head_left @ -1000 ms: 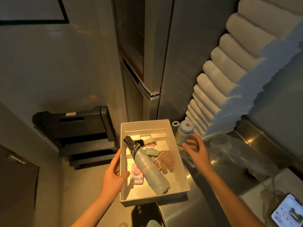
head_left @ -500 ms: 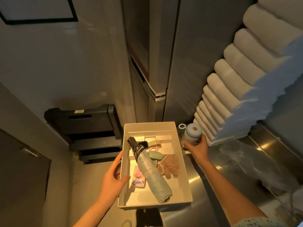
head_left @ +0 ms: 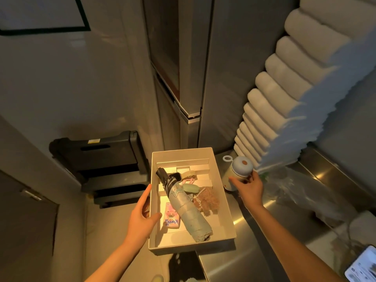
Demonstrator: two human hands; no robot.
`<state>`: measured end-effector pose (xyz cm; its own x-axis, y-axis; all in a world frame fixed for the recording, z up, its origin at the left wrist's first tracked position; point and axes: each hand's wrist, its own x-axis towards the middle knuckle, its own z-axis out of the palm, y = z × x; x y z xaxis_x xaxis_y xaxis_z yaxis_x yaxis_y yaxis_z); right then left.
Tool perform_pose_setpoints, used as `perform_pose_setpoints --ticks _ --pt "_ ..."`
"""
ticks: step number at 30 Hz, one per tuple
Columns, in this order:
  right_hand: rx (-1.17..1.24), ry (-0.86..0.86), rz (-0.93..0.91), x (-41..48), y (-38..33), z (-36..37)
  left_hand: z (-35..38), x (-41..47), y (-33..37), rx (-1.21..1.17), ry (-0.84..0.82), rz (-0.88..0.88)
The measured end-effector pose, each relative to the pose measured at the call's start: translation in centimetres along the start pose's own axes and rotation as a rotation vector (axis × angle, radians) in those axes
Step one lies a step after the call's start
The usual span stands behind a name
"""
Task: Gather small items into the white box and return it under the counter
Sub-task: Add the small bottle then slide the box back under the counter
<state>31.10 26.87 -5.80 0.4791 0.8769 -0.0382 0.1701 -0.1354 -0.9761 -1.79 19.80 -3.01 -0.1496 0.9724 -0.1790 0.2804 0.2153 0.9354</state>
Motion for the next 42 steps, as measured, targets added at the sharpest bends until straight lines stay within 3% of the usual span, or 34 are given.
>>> perform_pose_setpoints --ticks 7,14,18,22,26,42 --pt "0.012 0.067 -0.127 -3.0 -7.6 -2.0 0.0 0.1 -0.2 -0.001 -0.012 -0.003" --pt "0.114 -0.107 -0.266 -5.6 -12.6 1.5 -0.6 0.2 -0.3 -0.040 -0.096 0.029" --pt "0.002 -0.181 -0.246 -6.5 -11.7 5.8 -1.0 0.1 -0.2 -0.067 -0.141 0.036" --pt "-0.063 -0.177 -0.156 -6.4 -10.1 9.8 -1.0 0.0 0.0 -0.118 -0.162 0.035" --pt "-0.129 -0.139 -0.192 -5.8 -8.8 11.8 -1.0 -0.1 0.0 -0.135 -0.162 0.027" --pt "-0.229 -0.052 -0.107 -5.6 -4.7 12.4 -0.6 0.5 -0.9 -0.143 -0.155 -0.018"
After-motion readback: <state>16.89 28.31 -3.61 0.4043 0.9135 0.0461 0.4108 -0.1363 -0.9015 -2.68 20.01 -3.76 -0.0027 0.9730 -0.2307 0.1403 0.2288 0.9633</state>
